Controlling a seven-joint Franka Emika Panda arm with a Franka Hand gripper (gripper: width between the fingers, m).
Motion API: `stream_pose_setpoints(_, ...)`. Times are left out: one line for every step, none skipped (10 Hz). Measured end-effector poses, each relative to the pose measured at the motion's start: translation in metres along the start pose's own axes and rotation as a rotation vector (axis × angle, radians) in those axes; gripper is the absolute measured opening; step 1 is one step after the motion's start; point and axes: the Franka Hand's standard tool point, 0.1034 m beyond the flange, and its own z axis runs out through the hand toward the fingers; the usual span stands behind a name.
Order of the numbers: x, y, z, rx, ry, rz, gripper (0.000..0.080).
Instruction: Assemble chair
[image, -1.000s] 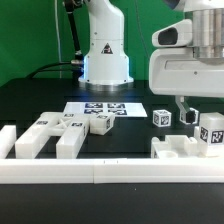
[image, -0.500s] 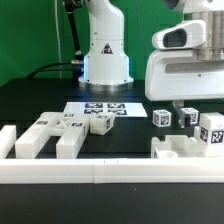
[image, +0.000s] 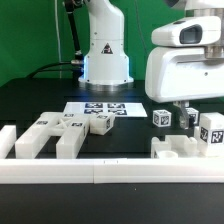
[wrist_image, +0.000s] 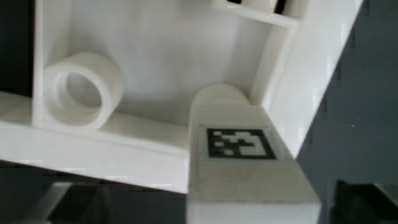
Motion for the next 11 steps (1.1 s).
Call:
stream_pose_setpoints(0.0,0.0,0.0,0.0,0.0,0.002,0.0519)
stream_pose_setpoints(0.0,-0.0002,0.0,0.001,0.0,0.019,0.038)
stream_pose_setpoints(0.0,-0.0002,0.0001,0.001,0.0,0.033,0.0291)
stream_pose_setpoints(0.0,-0.0002,0.0001,0.001,0.0,0.04,0.0291)
stream_pose_setpoints(0.0,-0.0007,0.0002,0.003,0.0,0.11,0.0291)
stream_pose_setpoints(0.0,-0.001,0.0002,0.003,0.0,0.193,0.0291)
stream_pose_setpoints(-0.0003,-0.0013,0.0006,0.005,0.0,0.278,0.0291)
stream_pose_setpoints(-0.0007,-0.0016,0.0011,0.009,0.004,0.405,0.0291)
stream_pose_setpoints(-0.0005,-0.0028,0.0011,0.013,0.003,0.536,0.0291)
stream_pose_setpoints(-0.0005,-0.0049,0.0013,0.014,0.002,0.625,0.0291)
stream_pose_setpoints(-0.0001,-0.0047,0.0015,0.018,0.007,0.701,0.0291)
